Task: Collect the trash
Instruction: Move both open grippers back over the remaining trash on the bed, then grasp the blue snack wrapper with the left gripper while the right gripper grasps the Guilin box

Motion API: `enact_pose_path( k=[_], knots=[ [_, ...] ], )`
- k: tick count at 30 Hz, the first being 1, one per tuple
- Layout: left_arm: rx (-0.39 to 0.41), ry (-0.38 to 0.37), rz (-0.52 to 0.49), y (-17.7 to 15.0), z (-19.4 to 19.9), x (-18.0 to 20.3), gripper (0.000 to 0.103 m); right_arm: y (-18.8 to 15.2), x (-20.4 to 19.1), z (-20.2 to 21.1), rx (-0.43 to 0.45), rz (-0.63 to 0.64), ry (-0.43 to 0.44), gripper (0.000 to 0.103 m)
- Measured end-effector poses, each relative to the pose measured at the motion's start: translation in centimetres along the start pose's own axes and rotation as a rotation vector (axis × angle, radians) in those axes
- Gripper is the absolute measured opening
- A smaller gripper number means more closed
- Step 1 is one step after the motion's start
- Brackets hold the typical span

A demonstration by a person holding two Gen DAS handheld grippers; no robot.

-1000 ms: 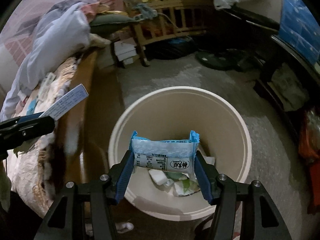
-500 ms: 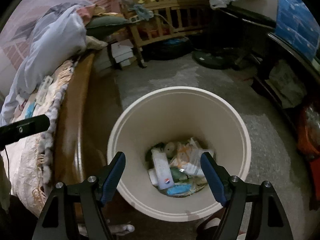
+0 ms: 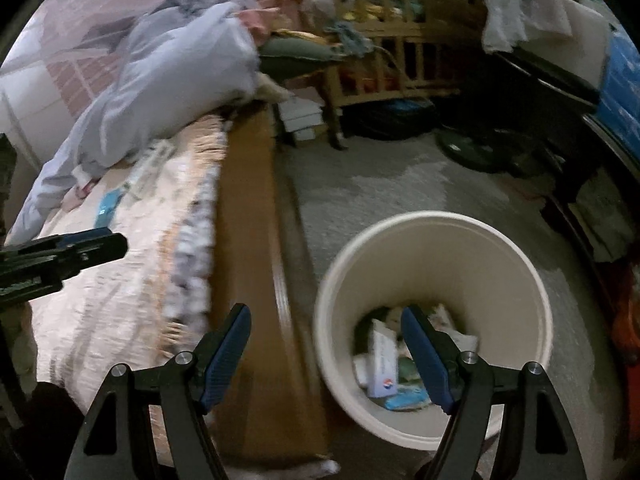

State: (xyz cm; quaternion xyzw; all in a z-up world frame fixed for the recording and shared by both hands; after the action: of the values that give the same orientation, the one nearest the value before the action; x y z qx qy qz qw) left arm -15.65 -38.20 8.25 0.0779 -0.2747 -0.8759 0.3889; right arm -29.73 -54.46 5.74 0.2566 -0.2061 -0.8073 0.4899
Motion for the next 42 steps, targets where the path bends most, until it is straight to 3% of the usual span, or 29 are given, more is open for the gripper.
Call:
enact_pose_path(
  k=[12, 18, 28, 35, 39, 42],
  knots=[
    [0.004, 0.107, 0.215, -1.7, 1.4, -13.4, 0.05, 2.3, -9.5, -4.1, -0.05, 0.109, 0.113, 0.075],
    [0.014, 0.135, 0.326, -2.1, 1.7, -19.6, 0.05, 5.1, -14.4, -7.1, -0.071, 0.13, 0.169, 0.077],
    [0.003, 0.138, 0.411, -2.1, 0.1, -25.2, 0.05, 12.3, -22.5, -14.6, -0.088, 0.124, 0.222, 0.078],
    [0.001, 0.118, 0.467, -0.5, -2.2, -27.8, 0.05, 17.1, -26.4, -22.1, -0.11, 0.115, 0.146, 0.08],
    [0.002, 0.109, 0.489, 0.8, -4.2, -28.5, 0.05, 18.0, -28.2, -25.1, -0.132, 0.138, 0.142, 0.08],
    [0.001, 0.105, 0.499, 1.6, -5.7, -28.8, 0.05, 17.4, -29.5, -26.1, -0.153, 0.245, 0.133, 0.075]
  ],
)
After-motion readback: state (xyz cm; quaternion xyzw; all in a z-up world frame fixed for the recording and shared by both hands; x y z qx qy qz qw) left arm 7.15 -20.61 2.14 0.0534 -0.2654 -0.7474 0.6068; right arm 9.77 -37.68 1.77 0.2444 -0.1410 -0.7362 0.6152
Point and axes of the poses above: each gripper's, at about its wrist camera, not at the fingertips, and z roughly against the way its jaws point, x to its right, y to its top, the point moved 4 cm from there along -z, roughly the way its jaws point, and after that the axes turned 3 degrees about y, right-handed, at the moved point
